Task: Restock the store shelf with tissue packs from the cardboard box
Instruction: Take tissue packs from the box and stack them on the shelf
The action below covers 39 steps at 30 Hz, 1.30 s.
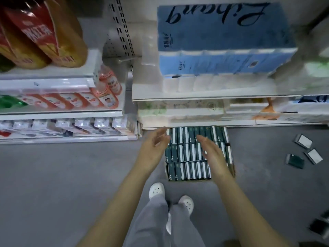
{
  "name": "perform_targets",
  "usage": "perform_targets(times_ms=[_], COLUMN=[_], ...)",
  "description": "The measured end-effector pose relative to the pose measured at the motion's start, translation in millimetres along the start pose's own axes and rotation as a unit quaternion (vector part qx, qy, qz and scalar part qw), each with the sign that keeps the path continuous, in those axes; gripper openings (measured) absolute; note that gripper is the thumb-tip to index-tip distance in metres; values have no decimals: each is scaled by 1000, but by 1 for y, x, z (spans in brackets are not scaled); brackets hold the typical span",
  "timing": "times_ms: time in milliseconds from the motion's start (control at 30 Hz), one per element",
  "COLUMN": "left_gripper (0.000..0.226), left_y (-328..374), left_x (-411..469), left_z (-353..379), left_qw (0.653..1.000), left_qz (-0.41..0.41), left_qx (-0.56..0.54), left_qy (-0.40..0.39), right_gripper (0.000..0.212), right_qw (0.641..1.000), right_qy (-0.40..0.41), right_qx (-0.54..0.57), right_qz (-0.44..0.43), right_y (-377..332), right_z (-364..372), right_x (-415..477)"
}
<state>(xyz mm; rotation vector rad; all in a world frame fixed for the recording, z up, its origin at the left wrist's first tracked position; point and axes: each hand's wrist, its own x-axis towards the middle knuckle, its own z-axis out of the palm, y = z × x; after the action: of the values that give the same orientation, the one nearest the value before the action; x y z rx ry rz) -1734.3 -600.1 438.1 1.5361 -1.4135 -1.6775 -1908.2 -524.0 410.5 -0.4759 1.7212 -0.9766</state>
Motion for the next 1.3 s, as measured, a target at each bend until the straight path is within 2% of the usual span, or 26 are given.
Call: perform_targets(times_ms=[267, 567, 733, 867, 1033, 1100, 1167, 1233, 1300], left_gripper=[33, 32, 33, 32, 35, 35, 34, 34, 36], left_y=[-147, -308, -350, -364, -369, -366, -363, -357, -352], left_x=[33, 68, 77, 84, 92, 94, 94, 92, 89], left_z=[39, 69, 72, 73, 75, 75, 75, 74, 73], left_qw=[996, 986, 982, 981, 979, 978, 977, 976, 975], left_qz=[-87, -162, -190, -195, -204, -205, -210, -217, -223], left_qx=[25, 27, 16, 21, 28, 32, 32, 26, 24], left_qy=[-16, -6, -8, -8, -6, -8, -7, -8, -13], right_gripper=[41, 50, 49, 52, 58, 59, 52, 38, 14], right_qw=[987, 953, 942, 933, 917, 918, 935, 958, 976], right_qy=[-50, -90, -106, -112, -159, -137, -85, -13, 47], right_qx=[-95, -253, -272, -296, -317, -326, -312, -273, -210], right_qz=[122, 142, 166, 170, 184, 181, 146, 84, 34], right_y=[148, 313, 356, 372, 381, 382, 375, 362, 347], right_z=[9, 42, 55, 62, 58, 55, 52, 46, 39], right_x=[69, 147, 173, 180, 184, 182, 177, 166, 155])
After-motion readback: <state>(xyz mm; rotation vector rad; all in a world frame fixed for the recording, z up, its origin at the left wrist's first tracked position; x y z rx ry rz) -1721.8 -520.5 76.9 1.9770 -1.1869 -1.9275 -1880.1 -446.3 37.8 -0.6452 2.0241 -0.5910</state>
